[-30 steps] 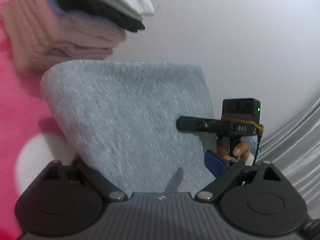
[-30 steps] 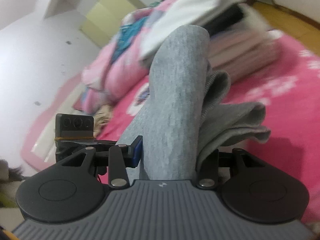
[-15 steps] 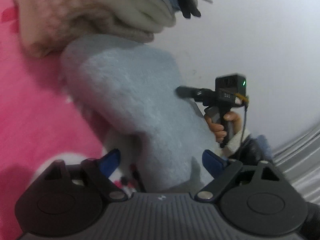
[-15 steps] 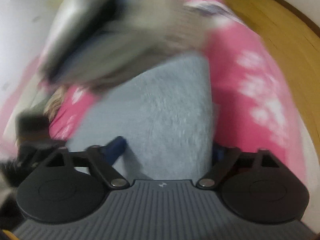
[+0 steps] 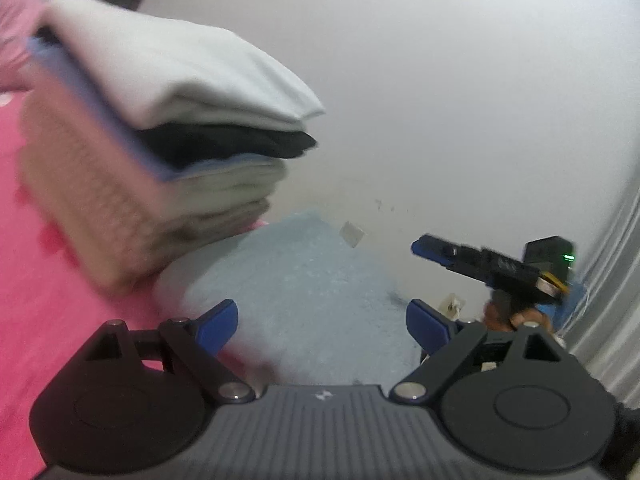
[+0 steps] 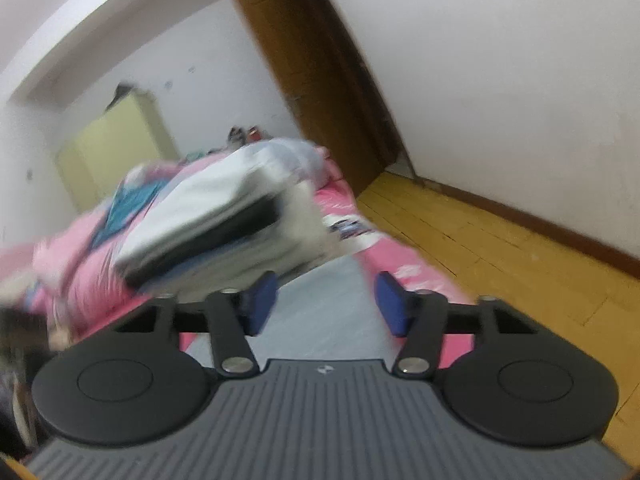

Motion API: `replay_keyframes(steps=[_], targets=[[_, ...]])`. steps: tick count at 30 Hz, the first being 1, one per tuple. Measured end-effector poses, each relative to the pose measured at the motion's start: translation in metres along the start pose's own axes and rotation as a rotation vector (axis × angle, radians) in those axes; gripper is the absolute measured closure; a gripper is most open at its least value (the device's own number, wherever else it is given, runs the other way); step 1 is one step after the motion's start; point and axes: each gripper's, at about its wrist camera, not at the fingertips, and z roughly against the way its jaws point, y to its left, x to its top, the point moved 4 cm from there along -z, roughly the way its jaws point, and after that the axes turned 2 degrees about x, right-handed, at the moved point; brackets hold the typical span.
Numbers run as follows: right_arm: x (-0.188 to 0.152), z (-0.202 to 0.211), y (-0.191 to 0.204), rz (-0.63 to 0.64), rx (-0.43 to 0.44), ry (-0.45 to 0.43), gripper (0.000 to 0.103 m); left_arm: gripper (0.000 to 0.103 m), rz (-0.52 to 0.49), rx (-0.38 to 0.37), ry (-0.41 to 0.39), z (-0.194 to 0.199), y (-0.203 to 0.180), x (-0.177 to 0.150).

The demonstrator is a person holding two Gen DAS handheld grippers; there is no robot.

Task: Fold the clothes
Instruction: 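Carry the folded grey cloth with both grippers to the clothes stack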

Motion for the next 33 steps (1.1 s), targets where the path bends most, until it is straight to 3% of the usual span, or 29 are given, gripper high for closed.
replay_keyframes(steps=[3, 6, 7, 10, 13, 15, 17, 18, 20, 22, 26, 28, 31, 33], targets=[[-0.027, -0.006, 0.037, 0.089, 0.01, 0.02, 0.069, 0.012, -0.095, 0.074, 0.058, -0.039, -0.001, 0.001], [-0.057, -0.02, 0.043, 0.158, -0.033, 0.071, 0.07, 0.013, -0.145, 0.105, 0.135, -0.067, 0.011, -0.014], [-0.073, -0.022, 0.044, 0.236, -0.072, 0.084, 0.075, 0.012, -0.166, 0.108, 0.148, -0.074, 0.015, -0.02], [-0.117, -0.024, 0.053, 0.478, -0.172, 0.083, 0.075, 0.011, -0.243, 0.12, 0.157, -0.083, 0.013, -0.026], [-0.101, -0.021, 0.059, 0.429, -0.205, 0.091, 0.074, 0.01, -0.225, 0.116, 0.165, -0.082, 0.012, -0.022], [-0.091, -0.012, 0.068, 0.389, -0.176, 0.034, 0.074, 0.01, -0.227, 0.116, 0.164, -0.084, 0.012, -0.022], [-0.092, 0.002, 0.087, 0.433, -0.104, -0.021, 0.074, 0.009, -0.24, 0.12, 0.157, -0.085, 0.012, -0.024], [-0.099, 0.004, 0.095, 0.466, -0.076, -0.012, 0.074, 0.008, -0.243, 0.121, 0.154, -0.081, 0.011, -0.025], [-0.123, -0.006, 0.101, 0.528, -0.073, 0.098, 0.074, 0.005, -0.248, 0.126, 0.16, -0.075, 0.007, -0.025], [-0.142, -0.005, 0.1, 0.592, -0.105, 0.094, 0.074, 0.005, -0.266, 0.152, 0.157, -0.072, 0.0, -0.023], [-0.113, 0.006, 0.099, 0.563, -0.136, 0.082, 0.074, 0.008, -0.305, 0.215, 0.133, -0.056, -0.015, -0.018], [-0.091, 0.011, 0.092, 0.556, -0.176, 0.034, 0.074, 0.007, -0.337, 0.207, 0.084, -0.042, -0.031, -0.018], [-0.068, 0.004, 0.069, 0.526, -0.251, 0.002, 0.074, 0.005, -0.411, 0.184, 0.114, -0.045, -0.054, -0.035], [-0.058, -0.007, 0.058, 0.543, -0.279, 0.01, 0.074, 0.005, -0.457, 0.233, 0.141, -0.054, -0.06, -0.051]])
